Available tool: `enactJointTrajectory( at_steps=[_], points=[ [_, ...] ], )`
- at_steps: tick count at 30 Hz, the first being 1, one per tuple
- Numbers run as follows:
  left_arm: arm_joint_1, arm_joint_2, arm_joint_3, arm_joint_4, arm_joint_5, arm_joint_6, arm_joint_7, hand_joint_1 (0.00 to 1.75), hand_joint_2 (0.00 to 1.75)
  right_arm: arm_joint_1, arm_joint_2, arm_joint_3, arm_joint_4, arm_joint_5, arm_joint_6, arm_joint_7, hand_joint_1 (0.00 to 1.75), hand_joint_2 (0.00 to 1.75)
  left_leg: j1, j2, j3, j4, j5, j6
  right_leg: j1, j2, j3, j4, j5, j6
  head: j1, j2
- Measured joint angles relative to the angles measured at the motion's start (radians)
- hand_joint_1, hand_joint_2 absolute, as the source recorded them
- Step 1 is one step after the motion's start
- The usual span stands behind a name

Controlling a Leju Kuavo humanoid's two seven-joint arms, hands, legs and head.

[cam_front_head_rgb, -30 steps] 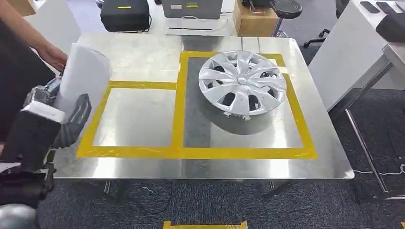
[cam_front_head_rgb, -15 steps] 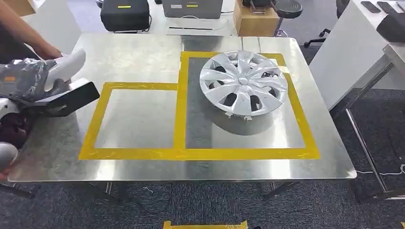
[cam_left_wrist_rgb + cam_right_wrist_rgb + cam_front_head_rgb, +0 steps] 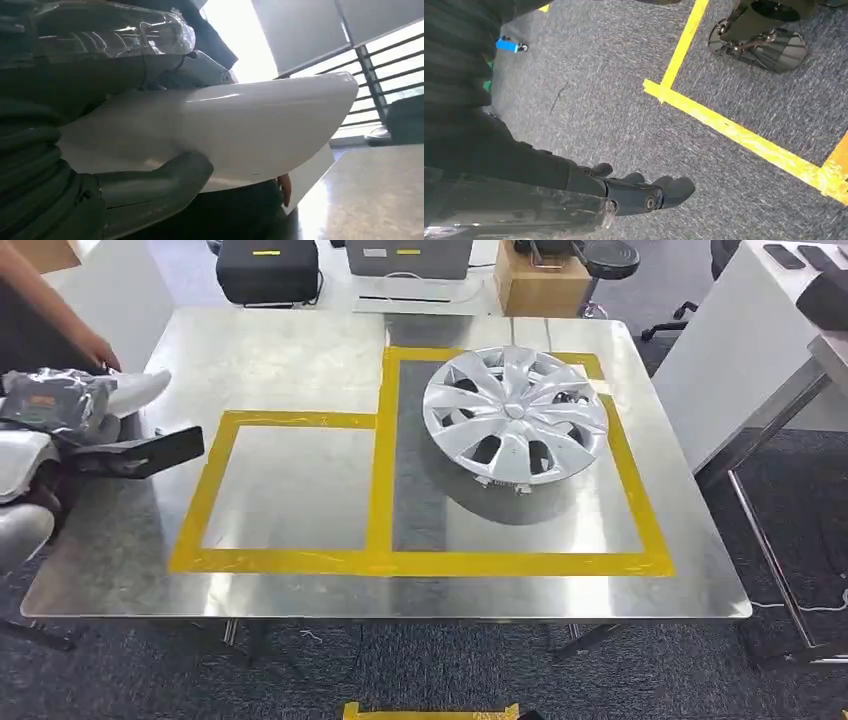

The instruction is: Take the parts from the cabinet and place them on the table.

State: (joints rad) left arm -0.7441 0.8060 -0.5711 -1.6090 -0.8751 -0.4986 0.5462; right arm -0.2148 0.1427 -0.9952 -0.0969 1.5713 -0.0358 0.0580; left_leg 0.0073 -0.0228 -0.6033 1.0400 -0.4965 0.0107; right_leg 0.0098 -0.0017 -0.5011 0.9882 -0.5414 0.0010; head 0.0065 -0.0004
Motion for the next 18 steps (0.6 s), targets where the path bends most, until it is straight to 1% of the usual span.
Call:
enactJointTrajectory(
  at_steps=[1, 4, 7, 9, 11, 14, 18],
  points=[
    [-0.003, -0.005, -0.013, 0.014, -0.010, 0.007, -0.022, 1.75, 1.75, -0.001, 0.000, 0.006, 0.000, 0.000, 0.003, 0.000, 0.00, 1.75, 0.000, -0.001, 0.000, 0.000, 0.000, 0.000, 0.000, 0.000, 0.000, 0.000, 0.000, 0.000, 0.000, 0.000],
    [-0.020, -0.020, -0.051, 0.045, -0.027, 0.028, -0.059, 1.75, 1.75, -0.002, 0.000, 0.012, 0.000, 0.000, 0.008, 0.001, 0.00, 1.75, 0.000, -0.007, 0.000, 0.000, 0.000, 0.000, 0.000, -0.003, 0.000, 0.000, 0.000, 0.000, 0.000, 0.000],
    [-0.035, -0.059, -0.092, 0.087, -0.045, 0.075, -0.113, 1.75, 1.75, -0.005, 0.000, 0.030, -0.001, 0.000, 0.011, 0.005, 0.00, 1.75, 0.000, -0.016, -0.001, 0.000, 0.001, 0.000, 0.000, -0.011, 0.002, -0.001, -0.001, -0.001, 0.000, 0.000],
    [-0.045, -0.094, -0.124, 0.120, -0.061, 0.123, -0.152, 1.75, 1.75, -0.011, 0.001, 0.037, -0.001, 0.000, 0.015, 0.008, 0.00, 1.75, 0.000, -0.021, -0.001, 0.000, 0.001, 0.000, 0.000, -0.013, 0.002, -0.001, -0.001, -0.001, 0.000, 0.000],
    [-0.052, -0.140, -0.158, 0.159, -0.074, 0.176, -0.181, 1.75, 1.75, -0.014, 0.002, 0.050, -0.001, 0.000, 0.019, 0.011, 0.00, 1.75, 0.000, -0.026, -0.002, 0.000, 0.002, -0.001, -0.001, -0.016, 0.003, -0.001, -0.001, -0.001, 0.000, 0.000],
    [-0.056, -0.193, -0.197, 0.209, -0.087, 0.230, -0.208, 1.75, 1.75, -0.017, 0.003, 0.066, -0.001, 0.000, 0.025, 0.012, 0.00, 1.75, -0.001, -0.029, -0.002, 0.001, 0.002, -0.001, -0.002, -0.018, 0.003, -0.001, -0.002, -0.001, 0.000, 0.000],
    [-0.064, -0.285, -0.250, 0.283, -0.106, 0.301, -0.239, 1.75, 1.75, -0.022, 0.003, 0.088, -0.001, 0.000, 0.028, 0.015, 0.00, 1.75, -0.001, -0.031, -0.002, 0.001, 0.003, 0.000, -0.003, -0.020, 0.005, -0.002, -0.002, -0.001, 0.000, 0.000]
  ],
)
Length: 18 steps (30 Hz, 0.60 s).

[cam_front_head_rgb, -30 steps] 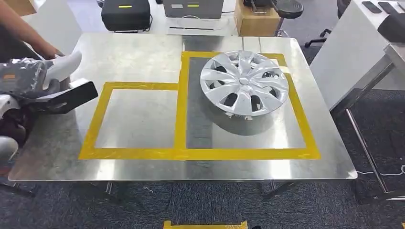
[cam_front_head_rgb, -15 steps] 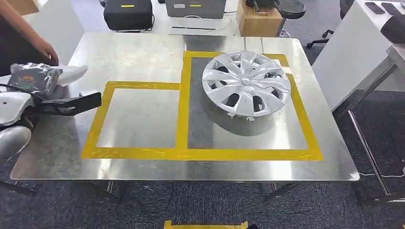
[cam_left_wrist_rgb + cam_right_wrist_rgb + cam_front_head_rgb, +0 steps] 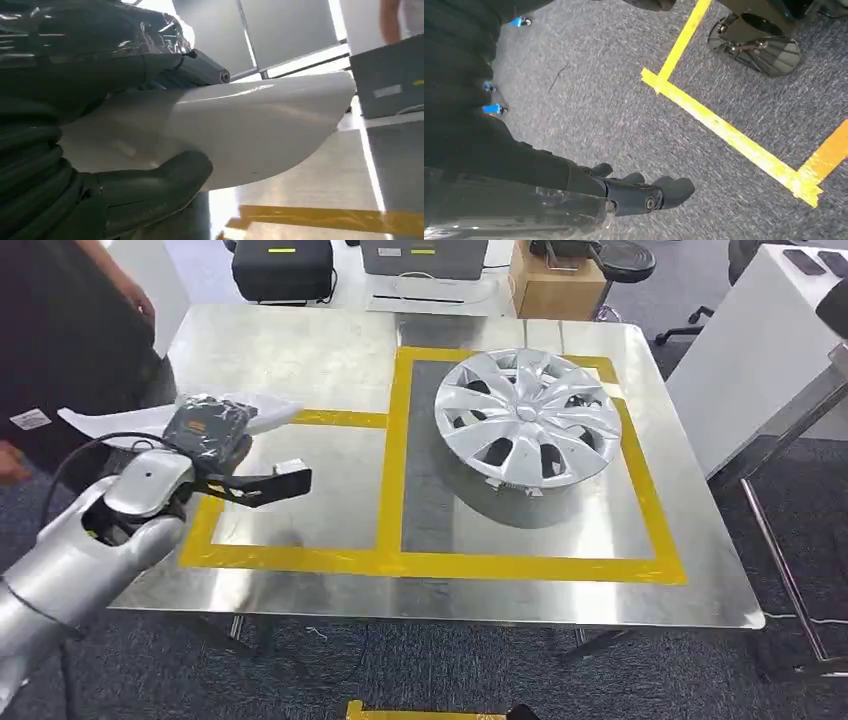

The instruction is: Take the parts from the cabinet and place them on the table.

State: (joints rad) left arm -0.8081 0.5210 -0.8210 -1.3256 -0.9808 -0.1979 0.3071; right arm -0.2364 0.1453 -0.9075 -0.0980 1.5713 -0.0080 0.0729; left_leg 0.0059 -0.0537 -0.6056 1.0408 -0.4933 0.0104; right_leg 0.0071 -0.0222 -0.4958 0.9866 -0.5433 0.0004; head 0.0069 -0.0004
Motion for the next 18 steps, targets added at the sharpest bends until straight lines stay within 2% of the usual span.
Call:
enactJointTrajectory(
  at_steps=[5, 8, 16, 17, 18],
  points=[
    [-0.007, -0.086, -0.044, 0.081, -0.007, 0.043, -0.020, 1.75, 1.75, -0.003, 0.000, 0.023, 0.000, 0.000, 0.002, 0.006, 0.00, 1.75, -0.001, 0.004, 0.000, 0.000, 0.000, 0.000, 0.000, 0.000, 0.000, 0.000, 0.000, 0.000, 0.000, 0.000],
    [-0.007, -0.120, -0.061, 0.115, -0.007, 0.051, -0.023, 1.75, 1.75, -0.004, 0.000, 0.031, 0.000, 0.000, 0.002, 0.006, 0.00, 1.75, -0.001, 0.012, 0.001, 0.000, 0.000, 0.000, 0.000, 0.004, 0.000, 0.000, 0.000, 0.001, 0.000, 0.000],
    [-0.012, -0.156, -0.100, 0.201, -0.004, 0.058, -0.017, 1.75, 1.75, -0.002, 0.000, 0.051, 0.000, 0.000, 0.005, 0.006, 0.00, 1.75, 0.000, 0.036, 0.001, -0.001, 0.000, 0.000, 0.000, 0.019, -0.002, 0.000, 0.003, 0.005, 0.000, 0.000],
    [-0.013, -0.159, -0.103, 0.206, -0.004, 0.058, -0.017, 0.00, 1.75, -0.001, -0.001, 0.053, 0.000, 0.000, 0.005, 0.006, 0.00, 1.75, 0.000, 0.037, 0.001, -0.001, 0.000, 0.000, 0.000, 0.021, -0.002, 0.001, 0.003, 0.005, 0.000, 0.000],
    [-0.014, -0.160, -0.107, 0.212, -0.003, 0.058, -0.016, 0.00, 1.75, 0.000, -0.001, 0.055, 0.000, 0.000, 0.005, 0.006, 0.00, 1.75, 0.000, 0.038, 0.002, -0.001, 0.000, 0.000, 0.000, 0.022, -0.002, 0.001, 0.003, 0.005, 0.000, 0.000]
  ],
)
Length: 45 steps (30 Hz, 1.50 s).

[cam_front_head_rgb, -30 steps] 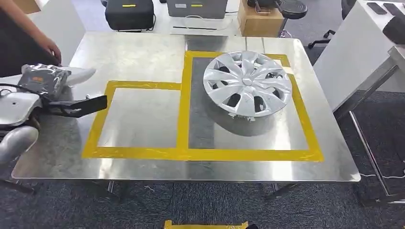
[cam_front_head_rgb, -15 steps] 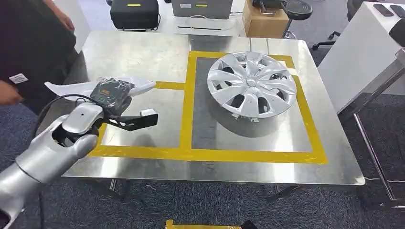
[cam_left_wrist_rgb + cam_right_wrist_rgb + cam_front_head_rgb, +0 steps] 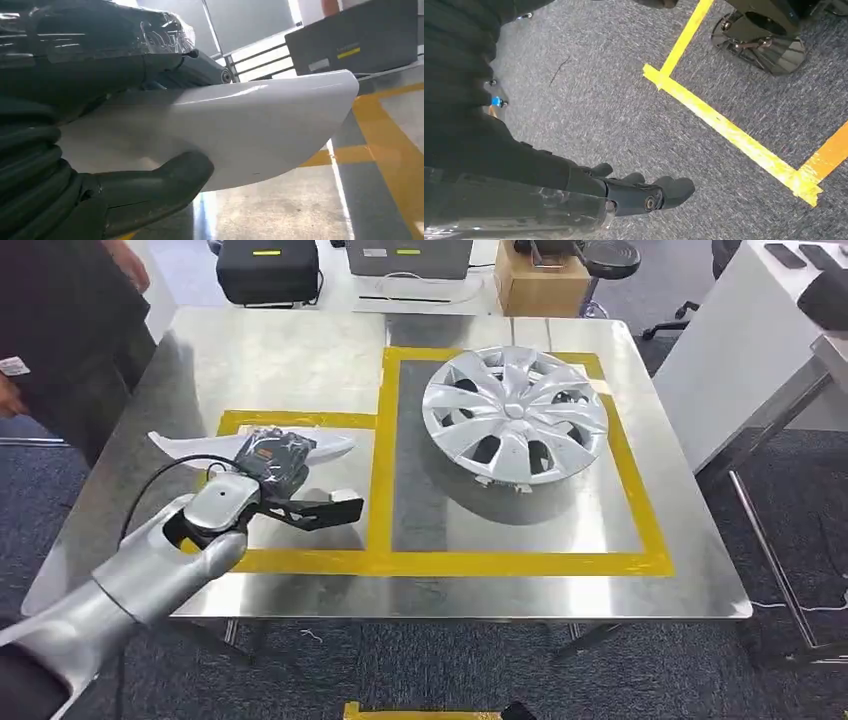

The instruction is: Take the parts from the cabinet and place them on the table.

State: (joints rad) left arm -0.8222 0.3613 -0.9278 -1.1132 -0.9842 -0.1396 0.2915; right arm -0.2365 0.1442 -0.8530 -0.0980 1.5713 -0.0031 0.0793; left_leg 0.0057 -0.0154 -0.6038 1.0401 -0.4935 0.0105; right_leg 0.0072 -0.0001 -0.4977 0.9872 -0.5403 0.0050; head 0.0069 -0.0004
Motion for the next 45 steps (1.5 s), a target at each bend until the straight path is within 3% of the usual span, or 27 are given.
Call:
enactJointTrajectory(
  at_steps=[4, 5, 33, 36, 41, 45],
  points=[
    [-0.004, -0.005, -0.009, 0.016, 0.001, 0.003, 0.019, 0.00, 1.75, 0.004, 0.000, 0.008, 0.000, 0.000, 0.000, 0.000, 0.00, 1.75, 0.000, 0.003, 0.001, 0.000, 0.000, 0.000, 0.000, 0.002, 0.000, 0.000, 0.000, 0.000, 0.000, 0.000],
    [-0.004, -0.006, -0.009, 0.019, 0.001, 0.003, 0.022, 0.00, 0.00, 0.005, 0.000, 0.009, 0.000, 0.000, 0.000, 0.000, 0.00, 1.75, 0.000, 0.004, 0.001, 0.000, 0.000, 0.000, 0.000, 0.002, 0.000, 0.000, 0.000, 0.000, 0.000, 0.000],
    [-0.018, -0.006, -0.006, 0.048, 0.026, -0.013, 0.074, 0.00, 0.00, 0.006, 0.000, 0.016, 0.000, 0.000, 0.000, 0.000, 0.00, 1.75, 0.000, 0.010, 0.003, 0.000, 0.000, 0.000, 0.000, 0.005, 0.000, 0.001, 0.002, 0.002, 0.000, 0.000],
    [-0.019, 0.000, -0.003, 0.047, 0.042, -0.019, 0.101, 0.00, 0.00, 0.006, 0.000, 0.016, 0.000, -0.001, 0.000, -0.002, 0.00, 1.75, 0.000, 0.012, 0.003, 0.000, 0.000, 0.000, 0.000, 0.006, 0.001, 0.001, 0.002, 0.002, 0.000, 0.000],
    [-0.045, 0.072, 0.036, 0.005, 0.111, -0.089, 0.203, 0.00, 0.00, 0.014, 0.000, 0.016, 0.000, -0.013, -0.008, -0.012, 0.00, 1.75, 0.000, 0.020, 0.003, -0.001, 0.000, 0.000, 0.000, 0.010, 0.000, 0.003, 0.002, 0.002, 0.000, 0.000],
    [-0.067, 0.202, 0.102, -0.082, 0.173, -0.176, 0.293, 0.00, 0.00, 0.021, 0.001, 0.016, 0.000, -0.022, -0.013, -0.018, 0.00, 1.75, 0.000, 0.036, 0.006, -0.001, -0.002, -0.002, 0.001, 0.022, -0.001, 0.006, 0.002, 0.001, 0.000, 0.000]
  ],
)
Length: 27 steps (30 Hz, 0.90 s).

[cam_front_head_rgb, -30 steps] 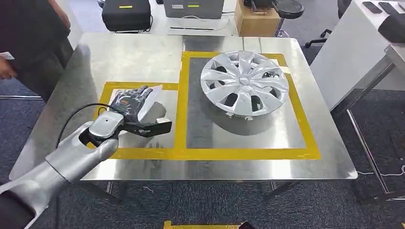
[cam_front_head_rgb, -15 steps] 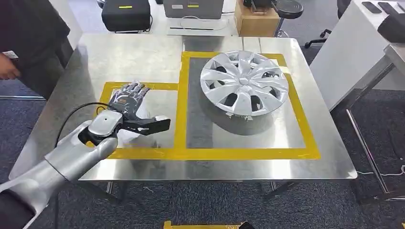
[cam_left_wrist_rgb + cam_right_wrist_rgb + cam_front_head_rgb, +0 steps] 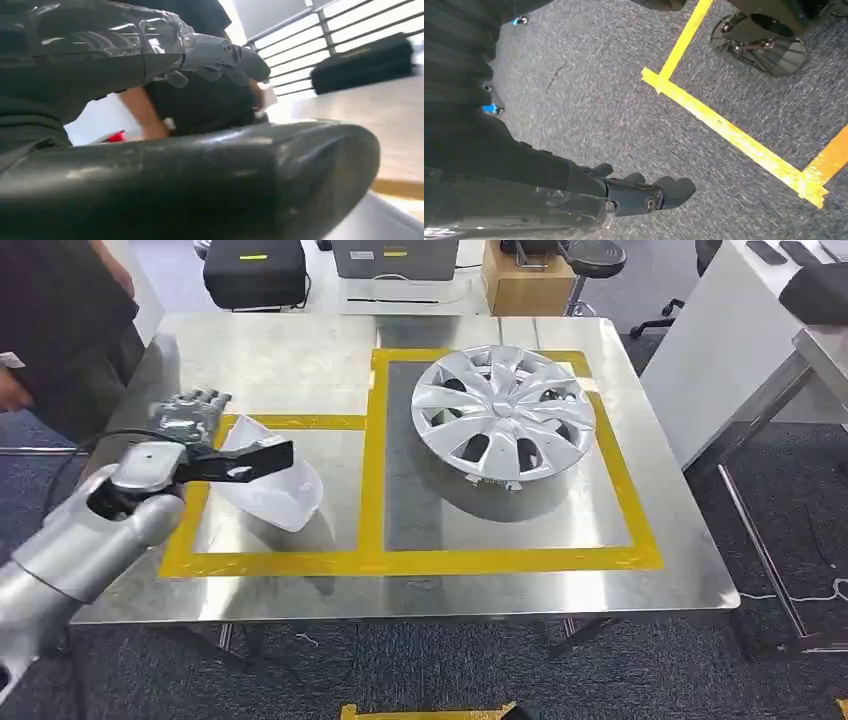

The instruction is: Take the parts from the cabinet and place them on the table.

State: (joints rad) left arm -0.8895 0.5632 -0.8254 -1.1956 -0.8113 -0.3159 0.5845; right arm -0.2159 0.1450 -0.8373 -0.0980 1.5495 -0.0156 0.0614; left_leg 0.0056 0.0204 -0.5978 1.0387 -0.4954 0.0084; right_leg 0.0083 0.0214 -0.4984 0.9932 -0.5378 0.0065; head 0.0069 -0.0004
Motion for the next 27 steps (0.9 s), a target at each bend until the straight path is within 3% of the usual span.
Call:
enactJointTrajectory(
  at_steps=[3, 5, 7, 10, 14, 20, 27],
  points=[
    [0.011, 0.115, 0.064, -0.081, 0.062, -0.045, 0.074, 0.00, 0.00, 0.011, 0.000, -0.002, 0.000, -0.008, -0.006, -0.005, 0.00, 1.75, 0.000, 0.016, 0.004, -0.002, -0.003, -0.001, 0.001, 0.010, 0.001, 0.001, 0.000, -0.001, 0.000, 0.000],
    [0.056, 0.212, 0.128, -0.136, 0.090, -0.068, 0.087, 0.00, 0.00, 0.016, 0.000, -0.002, 0.000, -0.012, -0.013, -0.008, 0.00, 1.75, 0.000, 0.029, 0.009, -0.003, -0.006, -0.003, 0.001, 0.019, 0.002, 0.002, -0.001, -0.002, 0.001, 0.000],
    [0.149, 0.306, 0.235, -0.203, 0.095, -0.107, 0.087, 0.00, 0.00, 0.026, -0.001, -0.003, 0.000, -0.012, -0.015, -0.012, 0.00, 1.75, 0.000, 0.040, 0.014, -0.004, -0.010, -0.006, 0.000, 0.031, 0.003, 0.002, -0.002, -0.005, 0.000, 0.000],
    [0.309, 0.412, 0.414, -0.301, 0.093, -0.163, 0.088, 0.00, 0.00, 0.038, -0.001, -0.006, 0.000, -0.011, -0.016, -0.014, 0.00, 1.75, 0.000, 0.046, 0.017, -0.005, -0.013, -0.007, 0.001, 0.037, 0.002, 0.002, -0.004, -0.008, 0.000, 0.000],
    [0.477, 0.516, 0.655, -0.425, 0.088, -0.233, 0.088, 0.00, 0.00, 0.043, -0.001, -0.010, 0.000, -0.008, -0.016, -0.016, 0.00, 1.75, 0.001, 0.036, 0.017, -0.005, -0.014, -0.007, 0.002, 0.035, 0.002, 0.002, -0.004, -0.009, -0.001, 0.000],
    [0.573, 0.577, 0.879, -0.541, 0.087, -0.281, 0.088, 0.00, 0.00, 0.039, 0.000, -0.010, 0.000, -0.002, -0.014, -0.016, 0.00, 1.75, 0.001, 0.010, 0.015, -0.005, -0.013, -0.007, 0.002, 0.016, 0.006, 0.001, -0.007, -0.013, 0.000, 0.000],
    [0.708, 0.588, 1.081, -0.624, 0.089, -0.257, 0.087, 0.00, 0.00, 0.027, 0.005, -0.011, 0.000, 0.004, -0.014, -0.016, 0.00, 1.75, 0.001, -0.007, 0.016, -0.005, -0.013, -0.006, 0.002, 0.002, 0.012, 0.000, -0.010, -0.012, 0.000, 0.000]
  ],
)
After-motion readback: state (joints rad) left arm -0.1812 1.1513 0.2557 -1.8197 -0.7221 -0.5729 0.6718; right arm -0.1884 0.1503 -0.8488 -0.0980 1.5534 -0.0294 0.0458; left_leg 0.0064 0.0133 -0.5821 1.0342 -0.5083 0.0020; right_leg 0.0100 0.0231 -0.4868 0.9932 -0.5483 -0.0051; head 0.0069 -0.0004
